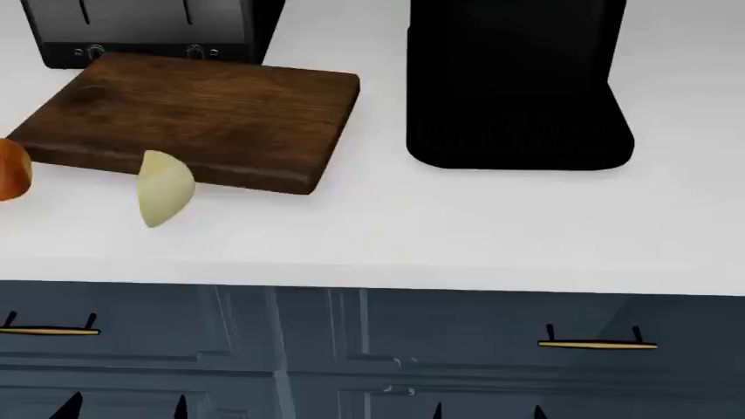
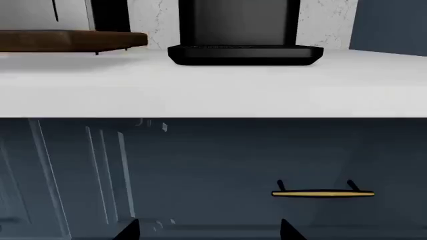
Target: Place the bread and cheese on the cutting board.
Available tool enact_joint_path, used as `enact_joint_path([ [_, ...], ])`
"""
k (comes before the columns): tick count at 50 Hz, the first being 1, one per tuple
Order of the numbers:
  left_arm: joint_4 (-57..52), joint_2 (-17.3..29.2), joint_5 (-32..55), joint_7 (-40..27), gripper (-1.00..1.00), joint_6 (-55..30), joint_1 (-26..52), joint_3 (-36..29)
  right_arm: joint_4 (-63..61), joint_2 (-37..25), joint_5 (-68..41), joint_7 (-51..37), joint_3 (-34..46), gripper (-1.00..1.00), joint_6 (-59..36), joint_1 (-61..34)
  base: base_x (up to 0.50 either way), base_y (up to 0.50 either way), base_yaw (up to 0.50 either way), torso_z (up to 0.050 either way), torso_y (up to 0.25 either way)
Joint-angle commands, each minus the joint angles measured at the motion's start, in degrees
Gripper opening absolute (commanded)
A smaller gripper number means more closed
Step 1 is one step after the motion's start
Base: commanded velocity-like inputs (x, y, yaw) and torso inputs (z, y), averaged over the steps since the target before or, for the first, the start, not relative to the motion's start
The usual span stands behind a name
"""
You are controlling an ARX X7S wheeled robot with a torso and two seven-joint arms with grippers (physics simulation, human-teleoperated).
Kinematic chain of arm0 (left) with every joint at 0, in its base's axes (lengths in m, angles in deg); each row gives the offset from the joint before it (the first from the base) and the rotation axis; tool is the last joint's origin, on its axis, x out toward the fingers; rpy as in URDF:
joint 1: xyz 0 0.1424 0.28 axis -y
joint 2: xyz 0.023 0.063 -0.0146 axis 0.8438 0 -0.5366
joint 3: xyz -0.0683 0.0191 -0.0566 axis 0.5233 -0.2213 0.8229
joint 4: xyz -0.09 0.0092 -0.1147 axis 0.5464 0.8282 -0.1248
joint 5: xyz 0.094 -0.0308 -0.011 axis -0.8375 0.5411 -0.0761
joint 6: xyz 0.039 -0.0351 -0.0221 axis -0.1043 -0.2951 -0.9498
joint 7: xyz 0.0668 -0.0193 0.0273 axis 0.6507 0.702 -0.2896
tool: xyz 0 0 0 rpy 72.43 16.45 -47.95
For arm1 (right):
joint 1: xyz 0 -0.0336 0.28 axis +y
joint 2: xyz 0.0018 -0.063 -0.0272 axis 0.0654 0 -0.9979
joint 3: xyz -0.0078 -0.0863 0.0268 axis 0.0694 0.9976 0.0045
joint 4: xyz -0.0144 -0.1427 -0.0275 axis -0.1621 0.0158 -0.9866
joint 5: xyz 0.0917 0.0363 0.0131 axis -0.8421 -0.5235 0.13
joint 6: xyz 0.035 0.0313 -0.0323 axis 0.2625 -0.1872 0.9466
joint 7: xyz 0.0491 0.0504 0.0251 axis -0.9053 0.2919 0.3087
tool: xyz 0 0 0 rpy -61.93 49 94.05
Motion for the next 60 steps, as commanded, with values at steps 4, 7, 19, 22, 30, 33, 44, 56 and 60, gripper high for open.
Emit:
enact_joint_path([
  [4, 0.1, 1.7, 2.1, -1.8, 1.00, 0.2, 0.0, -1.9, -0.3, -1.9, -1.8, -2.3, 2.4, 1.00, -0.4, 0.0, 0.00, 0.00, 0.00, 0.000, 0.000],
  [7, 0.4, 2.2, 2.2, -2.8, 1.00, 0.9, 0.0, -2.2, 0.0, -2.6, -0.9, -3.3, 3.3, 1.00, 0.0, -0.1, 0.00, 0.00, 0.00, 0.000, 0.000],
  [19, -0.3, 3.3, 4.7, -4.0, 1.00, -1.2, 0.2, -3.4, -1.1, -3.6, -2.5, -4.6, 4.5, 1.00, -0.8, 0.0, 0.00, 0.00, 0.00, 0.000, 0.000],
  [22, -0.6, 3.5, 5.1, -4.4, 1.00, -1.5, 0.2, -3.6, -0.6, -3.9, -2.8, -4.8, 4.8, 1.00, -0.5, -0.1, 0.00, 0.00, 0.00, 0.000, 0.000],
  [30, -1.1, 4.0, 5.4, -6.0, 1.00, -3.4, 0.6, -4.2, -1.1, -4.4, -3.5, -5.5, 5.5, 1.00, -0.8, -0.1, 0.00, 0.00, 0.00, 0.000, 0.000],
  [33, -0.4, 4.2, 6.1, -5.9, 1.00, -1.3, 0.4, -4.0, -0.7, -4.6, -3.8, -5.7, 5.6, 1.00, -0.5, -0.1, 0.00, 0.00, 0.00, 0.000, 0.000],
  [44, 1.7, 5.5, 4.9, -6.6, 1.00, 3.9, 0.3, -5.3, -0.3, -5.2, -4.6, -6.4, 6.3, 1.00, 0.1, -0.3, 0.00, 0.00, 0.00, 0.011, 0.000],
  [56, 0.1, 6.2, 5.7, -7.6, 1.00, 2.1, 0.1, -6.3, -0.4, -6.0, -5.3, -7.4, 7.0, 1.00, -0.1, -0.4, 0.00, 0.00, 0.00, 0.050, 0.000],
  [60, 0.0, 6.4, 5.9, -7.7, 1.00, 2.1, 0.1, -6.7, -0.3, -6.2, -5.5, -7.7, 7.3, 1.00, 0.0, -0.5, 0.00, 0.00, 0.00, 0.050, 0.000],
])
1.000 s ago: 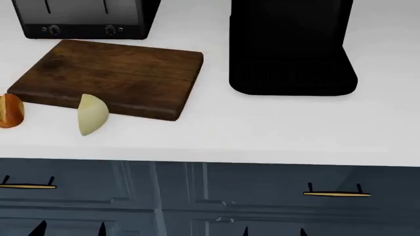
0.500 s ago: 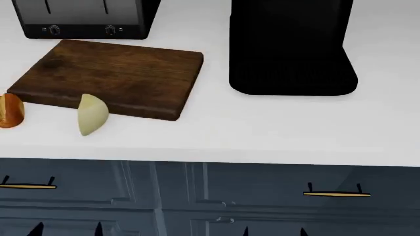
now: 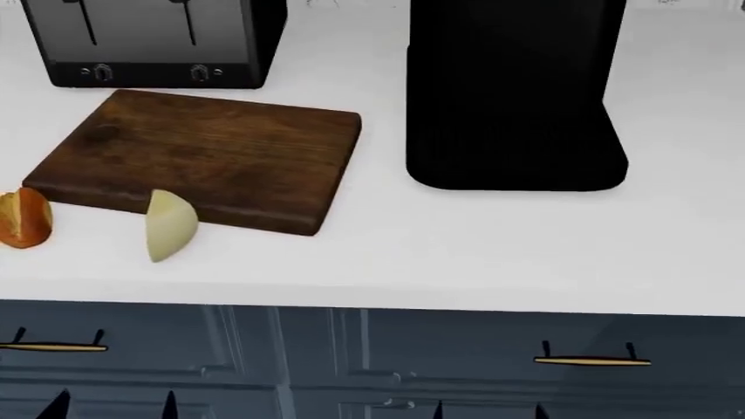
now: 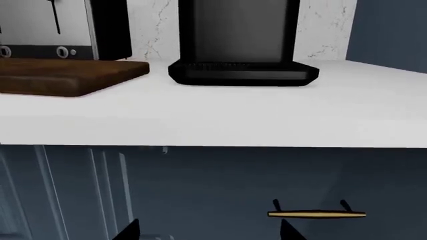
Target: Place the bread and cheese on the cutting board.
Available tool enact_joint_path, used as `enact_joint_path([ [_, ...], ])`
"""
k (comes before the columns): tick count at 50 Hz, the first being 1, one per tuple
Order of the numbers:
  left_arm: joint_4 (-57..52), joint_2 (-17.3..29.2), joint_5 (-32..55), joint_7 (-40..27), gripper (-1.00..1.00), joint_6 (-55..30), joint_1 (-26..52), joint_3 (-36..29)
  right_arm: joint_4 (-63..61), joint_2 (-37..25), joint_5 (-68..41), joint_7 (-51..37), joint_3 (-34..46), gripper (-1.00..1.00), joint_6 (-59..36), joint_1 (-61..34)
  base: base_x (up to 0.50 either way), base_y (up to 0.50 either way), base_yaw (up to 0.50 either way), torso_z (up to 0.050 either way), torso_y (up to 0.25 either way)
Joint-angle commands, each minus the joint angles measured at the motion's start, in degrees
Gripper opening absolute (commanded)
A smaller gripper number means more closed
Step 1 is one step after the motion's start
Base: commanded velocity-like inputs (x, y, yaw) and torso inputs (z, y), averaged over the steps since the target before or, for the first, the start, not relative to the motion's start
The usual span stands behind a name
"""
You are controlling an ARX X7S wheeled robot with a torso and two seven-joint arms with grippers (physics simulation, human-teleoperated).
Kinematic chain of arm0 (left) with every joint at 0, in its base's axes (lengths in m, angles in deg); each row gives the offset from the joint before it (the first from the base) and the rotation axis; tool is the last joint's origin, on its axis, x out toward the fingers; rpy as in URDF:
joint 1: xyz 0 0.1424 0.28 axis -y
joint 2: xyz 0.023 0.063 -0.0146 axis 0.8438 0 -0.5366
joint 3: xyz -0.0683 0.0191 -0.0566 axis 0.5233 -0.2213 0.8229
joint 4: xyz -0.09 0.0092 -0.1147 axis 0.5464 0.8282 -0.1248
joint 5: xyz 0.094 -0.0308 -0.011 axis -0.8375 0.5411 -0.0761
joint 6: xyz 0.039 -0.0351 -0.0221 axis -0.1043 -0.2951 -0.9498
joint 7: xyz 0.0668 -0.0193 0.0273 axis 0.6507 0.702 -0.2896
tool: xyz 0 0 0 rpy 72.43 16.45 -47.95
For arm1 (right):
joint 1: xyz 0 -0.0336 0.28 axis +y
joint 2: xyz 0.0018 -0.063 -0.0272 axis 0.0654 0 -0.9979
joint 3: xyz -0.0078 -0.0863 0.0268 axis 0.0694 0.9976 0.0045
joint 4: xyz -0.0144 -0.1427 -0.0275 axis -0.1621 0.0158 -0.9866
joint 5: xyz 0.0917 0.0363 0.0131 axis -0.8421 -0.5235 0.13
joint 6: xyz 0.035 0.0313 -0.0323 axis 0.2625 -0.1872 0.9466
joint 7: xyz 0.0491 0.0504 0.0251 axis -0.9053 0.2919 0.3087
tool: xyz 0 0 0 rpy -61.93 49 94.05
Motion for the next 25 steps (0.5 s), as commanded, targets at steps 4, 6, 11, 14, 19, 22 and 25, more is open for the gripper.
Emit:
enact_joint_path([
  [4, -11.5, 7.7, 2.6, -1.9, 1.00, -11.2, 0.3, 0.0, -11.1, -4.6, -4.1, -5.1, -2.1, 1.00, -9.9, -1.6, 0.00, 0.00, 0.00, 0.024, 0.000],
  [6, -28.7, 10.3, 8.4, -3.0, 1.00, -28.3, 5.7, 5.9, -28.3, -7.6, -4.8, -5.5, -1.3, 1.00, -27.1, -9.6, 0.00, 0.00, 0.00, 0.000, 0.000],
  [11, -53.6, 10.3, 11.7, -3.2, 1.00, -59.3, 9.4, 7.7, -42.9, -7.9, -6.9, -5.2, -2.4, 1.00, -53.6, -13.2, 0.00, 0.00, 0.00, 0.000, 0.000],
  [14, -52.8, 11.2, 10.5, -4.1, 1.00, -60.1, 10.4, 6.2, -43.4, -7.9, -7.7, -5.0, -3.2, 1.00, -54.8, -13.4, 0.00, 0.00, 0.00, 0.000, 0.000],
  [19, -55.3, 10.4, 13.7, -3.6, 1.00, -66.1, 14.2, 8.1, -46.0, -7.6, -9.5, -5.0, -4.6, 1.00, -59.9, -15.6, 0.00, 0.00, 0.00, 0.000, 0.000],
  [22, -56.5, 11.0, 14.9, -3.6, 1.00, -70.7, 17.0, 9.2, -46.5, -8.4, -9.5, -5.1, -3.6, 1.00, -61.7, -16.4, 0.00, 0.00, 0.00, 0.000, 0.000],
  [25, -56.8, 13.6, 15.0, -2.9, 1.00, -72.0, 16.4, 8.3, -47.5, -8.7, -10.0, -5.0, -3.9, 1.00, -62.9, -15.5, 0.00, 0.00, 0.00, 0.000, 0.000],
])
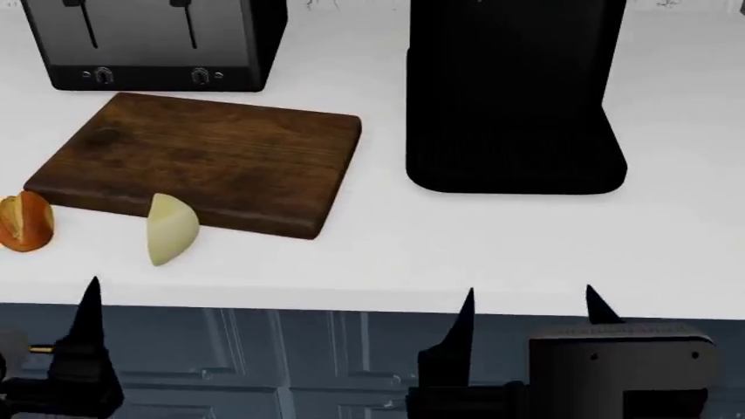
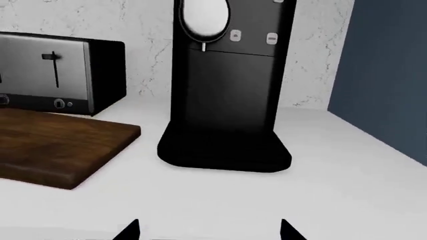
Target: Place the bread and cheese on the cutting board.
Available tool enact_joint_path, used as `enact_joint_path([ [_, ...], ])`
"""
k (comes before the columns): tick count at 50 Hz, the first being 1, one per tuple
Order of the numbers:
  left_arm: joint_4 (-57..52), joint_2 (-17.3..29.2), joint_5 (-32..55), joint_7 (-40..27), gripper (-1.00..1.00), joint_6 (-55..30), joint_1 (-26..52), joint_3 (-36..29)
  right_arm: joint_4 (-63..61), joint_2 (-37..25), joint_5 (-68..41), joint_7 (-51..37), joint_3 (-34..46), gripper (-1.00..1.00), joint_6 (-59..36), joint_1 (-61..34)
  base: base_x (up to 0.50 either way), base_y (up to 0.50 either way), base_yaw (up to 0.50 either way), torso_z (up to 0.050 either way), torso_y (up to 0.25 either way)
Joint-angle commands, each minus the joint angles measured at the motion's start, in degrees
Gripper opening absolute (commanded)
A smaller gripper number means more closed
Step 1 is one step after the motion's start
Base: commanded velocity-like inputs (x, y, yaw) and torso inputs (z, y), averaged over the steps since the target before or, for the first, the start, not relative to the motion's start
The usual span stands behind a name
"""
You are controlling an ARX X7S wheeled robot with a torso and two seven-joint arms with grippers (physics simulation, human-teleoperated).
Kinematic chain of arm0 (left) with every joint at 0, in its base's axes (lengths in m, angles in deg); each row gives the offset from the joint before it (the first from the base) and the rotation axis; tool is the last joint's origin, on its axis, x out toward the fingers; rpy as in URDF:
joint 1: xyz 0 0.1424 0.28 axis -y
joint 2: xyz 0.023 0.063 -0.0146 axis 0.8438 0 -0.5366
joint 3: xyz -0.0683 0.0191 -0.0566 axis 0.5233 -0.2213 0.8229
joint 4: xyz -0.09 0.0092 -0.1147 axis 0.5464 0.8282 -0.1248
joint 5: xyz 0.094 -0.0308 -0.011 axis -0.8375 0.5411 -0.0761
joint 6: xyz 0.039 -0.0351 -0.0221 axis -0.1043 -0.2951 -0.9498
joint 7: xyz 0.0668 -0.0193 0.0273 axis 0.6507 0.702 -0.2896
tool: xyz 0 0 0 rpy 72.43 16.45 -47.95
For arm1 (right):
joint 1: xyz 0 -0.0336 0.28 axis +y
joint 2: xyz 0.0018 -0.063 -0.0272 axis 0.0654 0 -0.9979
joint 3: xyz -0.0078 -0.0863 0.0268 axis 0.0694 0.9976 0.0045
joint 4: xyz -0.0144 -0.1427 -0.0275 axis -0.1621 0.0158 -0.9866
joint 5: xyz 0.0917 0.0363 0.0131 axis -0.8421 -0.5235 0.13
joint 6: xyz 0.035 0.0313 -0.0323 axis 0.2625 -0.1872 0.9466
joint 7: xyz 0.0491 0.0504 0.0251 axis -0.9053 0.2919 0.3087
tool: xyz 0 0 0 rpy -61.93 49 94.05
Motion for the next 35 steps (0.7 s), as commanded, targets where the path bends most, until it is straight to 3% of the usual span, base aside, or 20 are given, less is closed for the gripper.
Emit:
enact_joint_path([
  [1, -10.6, 4.7, 4.0, 0.9, 1.00, -16.3, 3.5, 2.1, -9.4, -1.7, -2.7, -0.5, -1.1, 1.00, -13.9, -2.2, 0.00, 0.00, 0.00, 0.000, 0.000],
  [7, -10.9, 4.9, 5.4, 1.2, 1.00, -19.7, 4.1, 4.8, -13.2, -0.3, -6.1, 0.7, -7.6, 1.00, -17.8, -2.0, 0.00, 0.00, 0.00, 0.000, 0.000],
  [14, -10.9, 6.0, 6.3, 2.5, 1.00, -19.3, 2.5, 10.9, -13.0, -0.6, -5.7, -0.7, -6.9, 1.00, -19.6, -2.5, 0.00, 0.00, 0.00, 0.000, 0.000],
  [19, -11.0, 6.0, 6.6, 2.1, 1.00, -19.9, 2.6, 11.9, -14.0, -1.2, -5.6, -1.0, -6.6, 1.00, -19.5, -2.2, 0.02, 0.04, 0.00, 0.000, 0.000],
  [35, -10.8, 6.3, 7.3, 0.8, 1.00, -20.3, 2.6, 10.7, -15.5, -2.4, -5.7, -2.0, -5.3, 1.00, -20.3, -3.0, 0.25, 0.49, 0.00, 0.000, 0.000],
])
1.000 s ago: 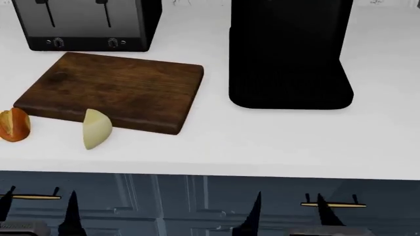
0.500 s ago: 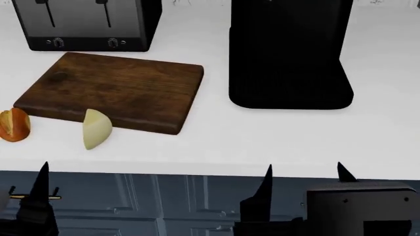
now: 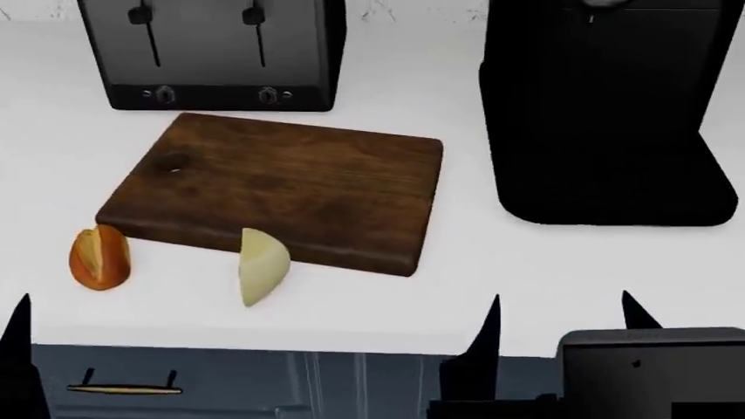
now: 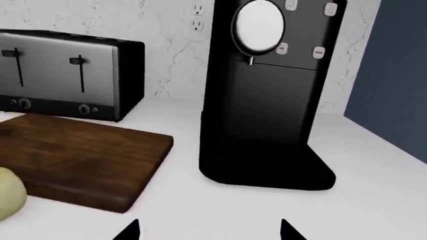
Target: Place the bread and cheese on the cutting board.
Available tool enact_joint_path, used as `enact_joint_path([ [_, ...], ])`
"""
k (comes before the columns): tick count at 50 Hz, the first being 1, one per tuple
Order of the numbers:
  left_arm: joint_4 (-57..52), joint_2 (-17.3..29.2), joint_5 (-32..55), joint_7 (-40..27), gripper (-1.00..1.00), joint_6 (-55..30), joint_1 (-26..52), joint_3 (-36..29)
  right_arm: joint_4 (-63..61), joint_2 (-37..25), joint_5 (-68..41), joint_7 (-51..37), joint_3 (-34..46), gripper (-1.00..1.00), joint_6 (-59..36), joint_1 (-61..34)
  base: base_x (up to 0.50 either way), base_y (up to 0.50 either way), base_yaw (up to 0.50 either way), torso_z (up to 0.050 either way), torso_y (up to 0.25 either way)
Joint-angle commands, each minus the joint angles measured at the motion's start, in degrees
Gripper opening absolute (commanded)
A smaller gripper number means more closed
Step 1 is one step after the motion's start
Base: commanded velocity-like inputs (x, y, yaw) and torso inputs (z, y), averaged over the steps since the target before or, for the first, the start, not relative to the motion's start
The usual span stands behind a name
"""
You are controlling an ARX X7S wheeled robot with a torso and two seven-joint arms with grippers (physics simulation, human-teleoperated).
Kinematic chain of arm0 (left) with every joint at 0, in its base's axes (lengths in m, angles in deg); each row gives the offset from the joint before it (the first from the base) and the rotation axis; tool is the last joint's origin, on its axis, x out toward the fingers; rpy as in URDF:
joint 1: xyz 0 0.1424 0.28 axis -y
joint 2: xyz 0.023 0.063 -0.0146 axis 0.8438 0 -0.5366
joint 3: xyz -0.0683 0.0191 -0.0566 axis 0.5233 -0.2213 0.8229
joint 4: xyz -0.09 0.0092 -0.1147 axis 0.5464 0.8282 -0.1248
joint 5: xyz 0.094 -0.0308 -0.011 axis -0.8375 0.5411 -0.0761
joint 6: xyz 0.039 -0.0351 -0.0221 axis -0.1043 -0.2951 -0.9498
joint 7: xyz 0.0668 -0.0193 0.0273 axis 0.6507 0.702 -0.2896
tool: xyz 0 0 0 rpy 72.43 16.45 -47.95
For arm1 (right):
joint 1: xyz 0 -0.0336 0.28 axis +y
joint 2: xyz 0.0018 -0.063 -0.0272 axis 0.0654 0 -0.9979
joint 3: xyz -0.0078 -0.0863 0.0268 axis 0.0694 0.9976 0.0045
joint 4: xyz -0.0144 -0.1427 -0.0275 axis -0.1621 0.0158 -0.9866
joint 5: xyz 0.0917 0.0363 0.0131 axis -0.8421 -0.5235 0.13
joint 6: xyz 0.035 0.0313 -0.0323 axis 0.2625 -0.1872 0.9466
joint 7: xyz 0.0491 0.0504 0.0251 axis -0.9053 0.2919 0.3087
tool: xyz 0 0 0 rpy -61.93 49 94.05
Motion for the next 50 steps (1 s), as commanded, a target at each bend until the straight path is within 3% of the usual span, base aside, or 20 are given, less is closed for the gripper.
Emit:
enact_joint_path([
  [1, -0.2, 0.4, 0.7, -0.6, 1.00, -0.9, 0.0, 0.4, -1.6, -0.7, -0.5, -0.7, 0.5, 1.00, -1.6, -0.7, 0.27, 0.50, 0.00, 0.000, 0.000],
  [25, -0.2, 0.8, 2.1, -1.8, 1.00, -1.1, -0.1, -0.1, -5.4, -1.4, -3.5, -2.2, 0.4, 1.00, -7.3, -3.0, 0.28, 0.50, 0.00, 0.000, 0.000],
  [38, 0.1, 0.9, 2.8, -2.3, 1.00, -0.8, -1.0, -0.1, -1.7, -1.4, -4.0, -3.1, 1.4, 1.00, -6.3, -2.0, 0.07, 0.05, 0.00, 0.000, 0.000],
  [44, 0.8, 0.2, 3.5, -2.3, 1.00, -0.6, -1.3, 0.2, 0.4, 0.7, -5.9, -4.4, 3.6, 1.00, -18.0, -10.4, 0.00, 0.00, 0.00, 0.000, 0.000],
  [47, 1.3, -0.2, 3.5, -2.5, 1.00, 0.2, -1.6, -1.3, 3.5, 0.9, -14.4, -9.1, 2.3, 1.00, -21.5, -15.0, 0.00, 0.00, 0.00, 0.000, 0.000],
  [50, 2.0, 0.1, 3.5, -2.2, 1.00, 0.9, -1.7, -0.9, 10.0, -2.9, -37.7, -25.2, 1.1, 1.00, -21.5, -20.4, 0.00, 0.00, 0.00, 0.000, 0.000],
])
